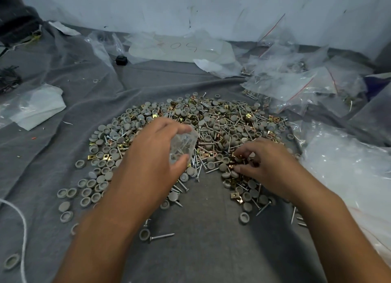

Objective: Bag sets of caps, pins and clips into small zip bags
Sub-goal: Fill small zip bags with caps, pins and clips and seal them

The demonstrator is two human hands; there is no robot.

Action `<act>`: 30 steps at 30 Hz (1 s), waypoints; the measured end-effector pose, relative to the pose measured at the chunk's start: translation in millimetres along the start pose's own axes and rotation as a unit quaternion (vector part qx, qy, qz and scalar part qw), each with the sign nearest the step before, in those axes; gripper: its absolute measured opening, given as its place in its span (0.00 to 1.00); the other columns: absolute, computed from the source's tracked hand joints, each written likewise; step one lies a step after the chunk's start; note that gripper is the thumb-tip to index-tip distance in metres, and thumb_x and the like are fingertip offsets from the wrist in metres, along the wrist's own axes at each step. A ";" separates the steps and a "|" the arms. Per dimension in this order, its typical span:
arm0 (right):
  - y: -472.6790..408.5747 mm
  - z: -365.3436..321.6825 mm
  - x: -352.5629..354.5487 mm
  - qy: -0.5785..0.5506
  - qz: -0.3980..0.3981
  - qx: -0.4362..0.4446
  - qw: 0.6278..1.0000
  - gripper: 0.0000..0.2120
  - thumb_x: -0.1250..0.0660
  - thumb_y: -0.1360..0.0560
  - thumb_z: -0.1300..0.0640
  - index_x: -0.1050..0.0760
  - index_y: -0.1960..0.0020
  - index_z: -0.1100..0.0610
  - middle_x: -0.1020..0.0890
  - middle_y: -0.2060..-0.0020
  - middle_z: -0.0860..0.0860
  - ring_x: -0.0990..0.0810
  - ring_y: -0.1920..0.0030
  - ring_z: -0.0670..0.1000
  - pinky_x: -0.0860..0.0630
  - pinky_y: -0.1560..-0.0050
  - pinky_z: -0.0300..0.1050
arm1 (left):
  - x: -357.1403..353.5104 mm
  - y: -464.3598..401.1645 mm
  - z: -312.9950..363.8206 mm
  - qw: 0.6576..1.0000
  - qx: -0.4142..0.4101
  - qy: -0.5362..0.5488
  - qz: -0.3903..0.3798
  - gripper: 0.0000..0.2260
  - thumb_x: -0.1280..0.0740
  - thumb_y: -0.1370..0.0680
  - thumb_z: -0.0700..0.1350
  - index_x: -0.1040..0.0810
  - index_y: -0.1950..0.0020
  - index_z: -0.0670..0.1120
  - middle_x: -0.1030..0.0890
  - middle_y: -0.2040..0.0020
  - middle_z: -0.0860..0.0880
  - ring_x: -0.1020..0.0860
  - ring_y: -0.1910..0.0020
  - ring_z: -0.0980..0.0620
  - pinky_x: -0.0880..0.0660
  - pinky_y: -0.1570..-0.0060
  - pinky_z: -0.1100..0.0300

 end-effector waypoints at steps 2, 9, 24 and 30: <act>-0.7 -3.7 -2.1 0.005 -0.004 0.017 1.000 0.13 0.26 0.26 0.44 0.22 0.43 0.40 0.24 0.51 0.37 0.29 0.55 0.38 0.32 0.57 0.38 | -1.9 -0.1 1.8 1.000 -0.003 0.000 -0.002 0.22 0.32 0.28 0.52 0.26 0.34 0.58 0.33 0.49 0.67 0.34 0.51 0.76 0.36 0.62 0.73; 4.7 -18.3 0.8 0.036 0.016 0.035 0.999 0.11 0.30 0.23 0.50 0.27 0.43 0.40 0.23 0.50 0.39 0.26 0.49 0.47 0.22 0.54 0.49 | -5.3 0.1 5.9 1.000 -0.008 0.002 -0.010 0.21 0.33 0.28 0.53 0.27 0.34 0.59 0.32 0.48 0.67 0.33 0.51 0.76 0.35 0.61 0.73; 1.0 -6.2 7.1 -0.081 0.075 0.008 0.994 0.06 0.32 0.21 0.49 0.29 0.50 0.40 0.24 0.58 0.38 0.25 0.56 0.34 0.33 0.64 0.32 | -3.5 1.6 5.5 1.000 -0.007 0.011 -0.012 0.22 0.33 0.27 0.53 0.27 0.33 0.59 0.33 0.45 0.67 0.34 0.51 0.78 0.35 0.58 0.73; -7.7 -17.2 -5.9 0.040 0.023 0.018 0.999 0.07 0.33 0.19 0.50 0.21 0.42 0.43 0.24 0.49 0.44 0.23 0.48 0.49 0.21 0.48 0.53 | -3.5 1.4 6.2 1.000 -0.006 0.009 -0.013 0.22 0.33 0.27 0.52 0.27 0.33 0.59 0.33 0.48 0.68 0.35 0.51 0.79 0.34 0.59 0.75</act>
Point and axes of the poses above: each hand's wrist, its own y-axis away from the middle knuckle, its own x-axis out of the back of the hand, z = x × y, the point moved 9 cm from there along -y, towards the middle knuckle
